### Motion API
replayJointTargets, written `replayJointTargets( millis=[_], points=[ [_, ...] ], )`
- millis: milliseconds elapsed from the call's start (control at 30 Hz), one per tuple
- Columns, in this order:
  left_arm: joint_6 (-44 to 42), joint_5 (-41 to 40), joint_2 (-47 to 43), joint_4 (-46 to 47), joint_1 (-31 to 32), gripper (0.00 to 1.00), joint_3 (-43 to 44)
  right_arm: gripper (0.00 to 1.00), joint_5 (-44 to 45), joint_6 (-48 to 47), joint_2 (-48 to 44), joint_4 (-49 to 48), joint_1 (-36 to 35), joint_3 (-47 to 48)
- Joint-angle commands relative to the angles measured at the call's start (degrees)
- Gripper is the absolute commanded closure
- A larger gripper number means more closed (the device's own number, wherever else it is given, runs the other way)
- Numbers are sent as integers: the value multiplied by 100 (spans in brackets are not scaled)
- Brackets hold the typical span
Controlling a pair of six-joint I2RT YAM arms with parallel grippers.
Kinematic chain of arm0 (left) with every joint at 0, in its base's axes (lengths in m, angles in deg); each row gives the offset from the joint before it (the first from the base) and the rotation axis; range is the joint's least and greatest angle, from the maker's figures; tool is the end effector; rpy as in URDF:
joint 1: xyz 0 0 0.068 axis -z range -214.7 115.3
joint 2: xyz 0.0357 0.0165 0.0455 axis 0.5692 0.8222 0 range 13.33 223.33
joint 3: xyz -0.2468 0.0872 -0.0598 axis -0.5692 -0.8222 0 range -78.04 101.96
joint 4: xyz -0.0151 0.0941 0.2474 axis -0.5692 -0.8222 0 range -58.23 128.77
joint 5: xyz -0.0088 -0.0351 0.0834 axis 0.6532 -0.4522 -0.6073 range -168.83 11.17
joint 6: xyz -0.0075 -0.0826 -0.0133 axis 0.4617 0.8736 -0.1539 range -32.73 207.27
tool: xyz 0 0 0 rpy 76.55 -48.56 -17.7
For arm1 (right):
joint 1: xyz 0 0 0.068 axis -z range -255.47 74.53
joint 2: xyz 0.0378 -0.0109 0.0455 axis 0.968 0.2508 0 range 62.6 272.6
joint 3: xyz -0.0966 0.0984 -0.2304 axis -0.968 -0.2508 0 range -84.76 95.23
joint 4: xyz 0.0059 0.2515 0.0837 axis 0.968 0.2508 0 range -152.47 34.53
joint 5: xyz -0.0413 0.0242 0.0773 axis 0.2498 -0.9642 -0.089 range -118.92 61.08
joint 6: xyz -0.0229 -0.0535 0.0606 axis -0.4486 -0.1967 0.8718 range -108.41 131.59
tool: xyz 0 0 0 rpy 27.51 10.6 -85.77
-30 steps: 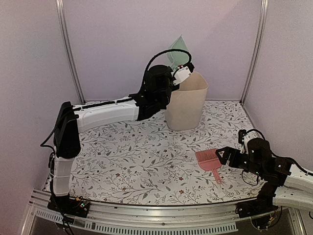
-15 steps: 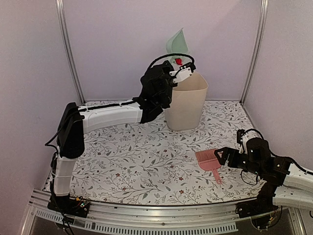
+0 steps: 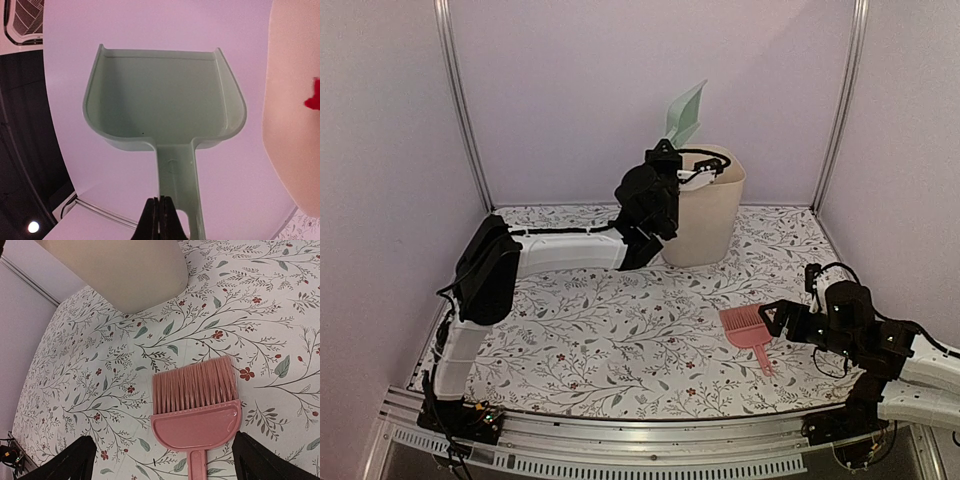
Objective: Sweep away the paper scraps from the table
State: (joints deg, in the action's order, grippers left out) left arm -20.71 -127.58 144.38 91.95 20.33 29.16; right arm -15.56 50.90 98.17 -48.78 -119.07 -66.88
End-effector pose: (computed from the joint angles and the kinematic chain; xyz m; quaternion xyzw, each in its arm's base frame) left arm 0.3601 -0.4183 0.3235 0.4023 0.4202 0.5371 0.6108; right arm 0.1484 0.1177 0.1703 0.0246 0.8676 0.2459 0.4315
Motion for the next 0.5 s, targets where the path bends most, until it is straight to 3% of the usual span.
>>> replayJointTargets(
  millis=[0, 100, 233, 333, 467],
  points=[
    [-766, -64, -143, 571, 27, 100, -243, 1, -5, -124, -132, -71, -9, -17],
    [-702, -83, -258, 516, 51, 100, -302, 1, -70, -166, -188, -103, -9, -37],
    [84, -252, -578, -44, 104, 100, -248, 1, -62, -163, -217, -95, -9, -23],
    [939, -416, -852, -544, 141, 100, -171, 1, -60, -176, -209, -96, -9, -14],
    [2576, -603, -1307, -2000, 166, 100, -99, 1, -62, -207, -217, -87, -9, 28]
  ],
)
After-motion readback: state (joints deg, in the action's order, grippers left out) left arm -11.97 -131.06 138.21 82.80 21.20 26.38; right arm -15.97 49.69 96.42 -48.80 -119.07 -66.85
